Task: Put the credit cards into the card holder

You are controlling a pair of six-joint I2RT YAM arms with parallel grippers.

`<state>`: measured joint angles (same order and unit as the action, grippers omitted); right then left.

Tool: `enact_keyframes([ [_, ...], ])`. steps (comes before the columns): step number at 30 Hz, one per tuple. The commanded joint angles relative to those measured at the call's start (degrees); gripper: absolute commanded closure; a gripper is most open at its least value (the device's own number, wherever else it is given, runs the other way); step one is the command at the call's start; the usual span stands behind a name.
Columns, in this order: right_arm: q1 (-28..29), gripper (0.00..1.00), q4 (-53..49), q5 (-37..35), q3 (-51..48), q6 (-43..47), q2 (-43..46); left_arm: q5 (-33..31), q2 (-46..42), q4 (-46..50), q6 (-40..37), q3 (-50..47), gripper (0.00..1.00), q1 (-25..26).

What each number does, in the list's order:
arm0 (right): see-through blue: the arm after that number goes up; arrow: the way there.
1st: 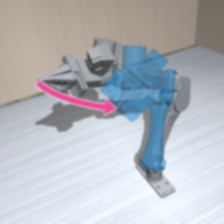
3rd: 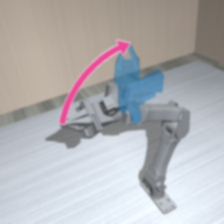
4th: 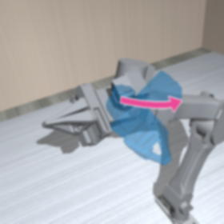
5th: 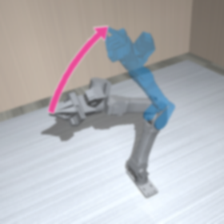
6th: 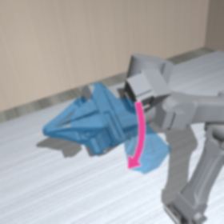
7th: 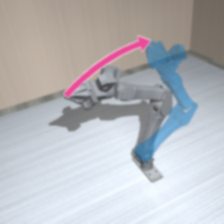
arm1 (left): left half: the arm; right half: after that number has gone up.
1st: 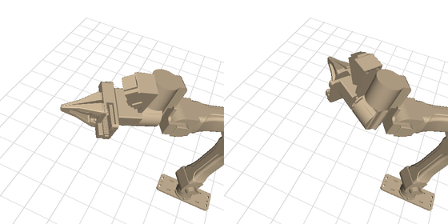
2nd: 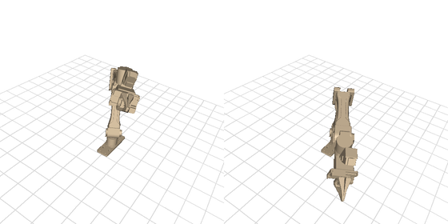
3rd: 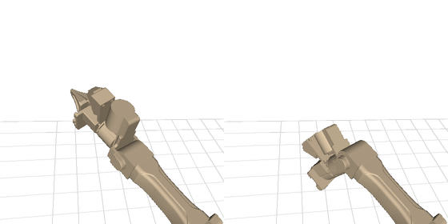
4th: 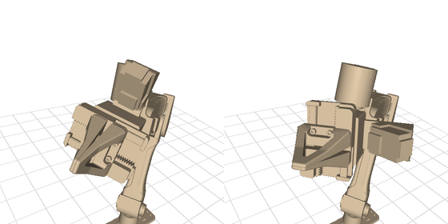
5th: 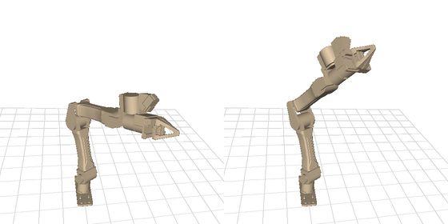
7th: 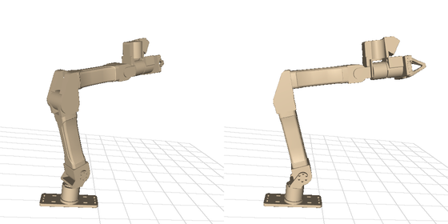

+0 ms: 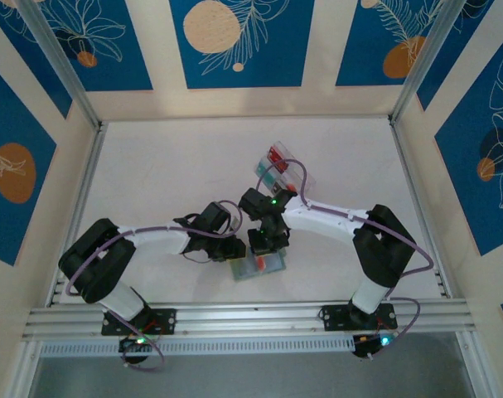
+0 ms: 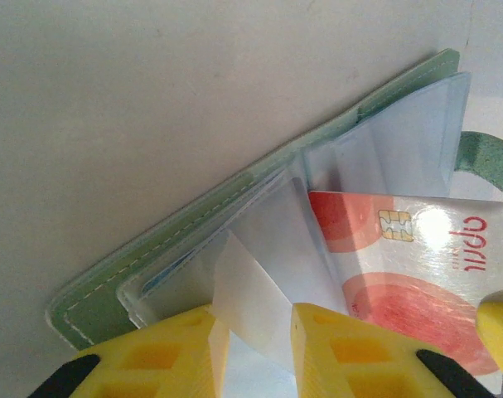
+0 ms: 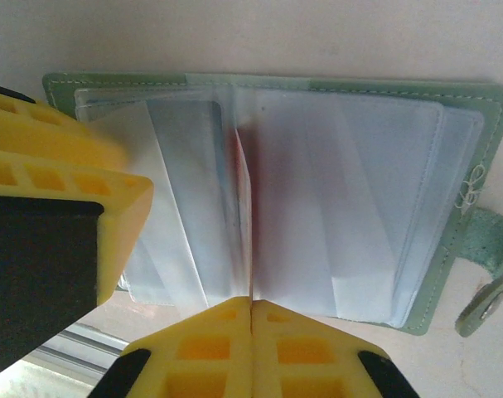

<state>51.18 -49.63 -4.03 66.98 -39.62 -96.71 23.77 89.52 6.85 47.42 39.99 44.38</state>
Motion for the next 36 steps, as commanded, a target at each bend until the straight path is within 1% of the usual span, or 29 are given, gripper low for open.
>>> enact_keyframes([
  [1, 0.32, 0.89, 0.79, 2.01, -1.07, -1.17, -1.25, 0.30, -0.31, 3.60, -1.16, -1.49, 0.73, -0.17],
  [4, 0.14, 0.83, 1.70, 3.43, -1.54, -1.17, -1.04, 0.31, -0.39, 3.51, -1.03, -1.54, 0.73, -0.17],
  [7, -0.13, 0.81, 1.91, 3.90, -1.85, -1.14, -1.05, 0.18, -0.48, 3.44, -1.07, -1.62, 0.73, -0.13],
  [8, -0.17, 0.82, 1.98, 3.88, -1.94, -1.00, -1.15, 0.25, -0.48, 3.38, -1.09, -1.64, 0.73, -0.17],
  [14, -0.63, 1.00, 0.86, 3.56, -1.56, -0.42, -0.35, 0.39, -0.90, 4.08, -1.20, -1.25, 0.73, -0.16],
  [18, -1.60, 1.00, -0.38, 3.64, -0.48, 0.45, 2.21, 0.49, -2.06, 5.04, -1.52, -0.55, 0.73, -0.17],
  [24, -4.45, 1.00, 1.97, 7.96, -1.14, 1.52, 6.18, 0.49, -3.32, 6.76, -2.20, 0.37, 0.72, -0.62],
  [29, -5.01, 1.00, 6.84, 10.75, -3.06, 2.47, 7.24, 0.60, -3.26, 7.41, -2.40, 0.84, 0.72, -0.87],
  [32, -5.55, 1.00, 10.01, 11.26, -4.95, 3.57, 7.06, 0.65, -2.86, 7.94, -2.60, 1.32, 0.72, -0.88],
  [36, -7.54, 1.00, 16.39, 14.50, -8.57, 4.79, 7.91, 0.33, -2.44, 8.69, -2.92, 1.64, 0.72, -1.04],
])
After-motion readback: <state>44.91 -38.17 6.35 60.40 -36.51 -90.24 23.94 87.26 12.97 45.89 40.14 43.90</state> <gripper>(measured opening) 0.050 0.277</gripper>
